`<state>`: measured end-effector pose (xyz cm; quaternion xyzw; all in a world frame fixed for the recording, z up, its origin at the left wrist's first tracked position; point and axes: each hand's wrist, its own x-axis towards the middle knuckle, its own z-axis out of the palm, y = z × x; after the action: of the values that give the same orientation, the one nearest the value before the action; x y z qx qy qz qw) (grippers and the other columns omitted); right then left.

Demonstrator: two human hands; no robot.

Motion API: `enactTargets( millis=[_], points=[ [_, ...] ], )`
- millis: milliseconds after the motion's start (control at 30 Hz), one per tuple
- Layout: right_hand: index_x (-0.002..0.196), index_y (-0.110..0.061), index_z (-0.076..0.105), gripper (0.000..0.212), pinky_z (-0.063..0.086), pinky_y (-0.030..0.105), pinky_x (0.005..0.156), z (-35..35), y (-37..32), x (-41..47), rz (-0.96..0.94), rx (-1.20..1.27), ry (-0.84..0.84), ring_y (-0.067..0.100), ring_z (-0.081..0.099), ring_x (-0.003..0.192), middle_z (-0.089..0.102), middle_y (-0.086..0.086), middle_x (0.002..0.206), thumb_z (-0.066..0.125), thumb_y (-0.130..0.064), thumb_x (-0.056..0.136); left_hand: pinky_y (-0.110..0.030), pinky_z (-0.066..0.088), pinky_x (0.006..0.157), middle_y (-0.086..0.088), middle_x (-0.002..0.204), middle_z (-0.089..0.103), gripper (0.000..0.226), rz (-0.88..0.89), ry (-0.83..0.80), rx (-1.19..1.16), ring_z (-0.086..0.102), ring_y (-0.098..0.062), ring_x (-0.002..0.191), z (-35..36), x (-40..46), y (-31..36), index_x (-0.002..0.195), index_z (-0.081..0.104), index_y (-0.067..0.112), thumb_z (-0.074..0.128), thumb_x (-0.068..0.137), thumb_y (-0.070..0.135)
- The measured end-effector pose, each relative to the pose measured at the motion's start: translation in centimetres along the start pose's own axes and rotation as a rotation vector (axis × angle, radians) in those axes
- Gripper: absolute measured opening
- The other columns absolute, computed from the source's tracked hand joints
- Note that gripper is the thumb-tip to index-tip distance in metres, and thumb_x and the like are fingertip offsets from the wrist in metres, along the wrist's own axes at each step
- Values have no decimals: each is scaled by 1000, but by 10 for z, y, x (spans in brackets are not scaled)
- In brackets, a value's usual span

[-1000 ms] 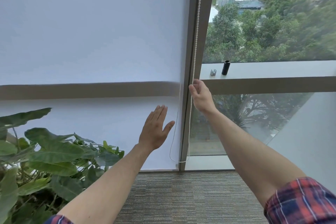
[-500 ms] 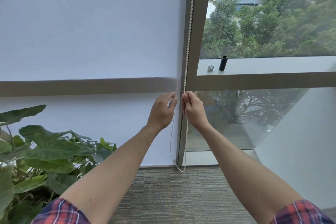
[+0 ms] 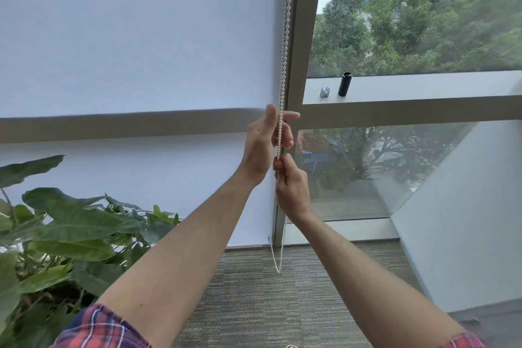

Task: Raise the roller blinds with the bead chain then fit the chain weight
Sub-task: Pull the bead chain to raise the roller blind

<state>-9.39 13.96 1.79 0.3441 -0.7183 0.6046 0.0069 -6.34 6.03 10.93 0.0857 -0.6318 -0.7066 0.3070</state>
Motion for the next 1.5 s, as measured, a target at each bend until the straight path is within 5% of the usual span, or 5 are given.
enactTargets(
  millis=[567,800,1067,1300,1500],
  points=[
    [86,1,55,17,32,39,49,7,24,-39,61,-18,-129,24,38,49,49,11,55,39,4,89,-20,25,40,11,41,34,54,61,129,86,31,-7,37,6,-36,-23,50,51,24,41,98,45],
    [77,-30,54,32,32,19,50,-4,34,-67,209,21,-340,5,41,49,50,-9,53,42,-3,91,-18,28,42,9,39,37,56,8,163,154,33,-5,38,1,-64,-55,49,50,25,41,94,57],
    [97,-5,70,35,53,38,86,-44,-38,32,387,513,-208,25,66,101,72,13,106,53,8,70,-20,29,45,10,43,38,53,-20,216,120,34,-8,42,-2,-66,-56,55,48,11,39,99,39],
    [75,-18,62,58,29,24,47,-33,-124,74,187,656,-305,10,33,48,41,-6,56,27,-58,99,-20,20,40,1,46,30,55,-81,180,43,26,-6,39,13,-66,-52,48,48,24,41,103,31],
    [52,-7,31,70,17,20,40,-17,-118,58,80,564,-92,9,20,38,27,-8,42,29,-61,96,-19,22,42,14,41,36,66,-131,156,63,27,-3,41,13,-69,-60,45,49,27,36,103,0]
  ],
)
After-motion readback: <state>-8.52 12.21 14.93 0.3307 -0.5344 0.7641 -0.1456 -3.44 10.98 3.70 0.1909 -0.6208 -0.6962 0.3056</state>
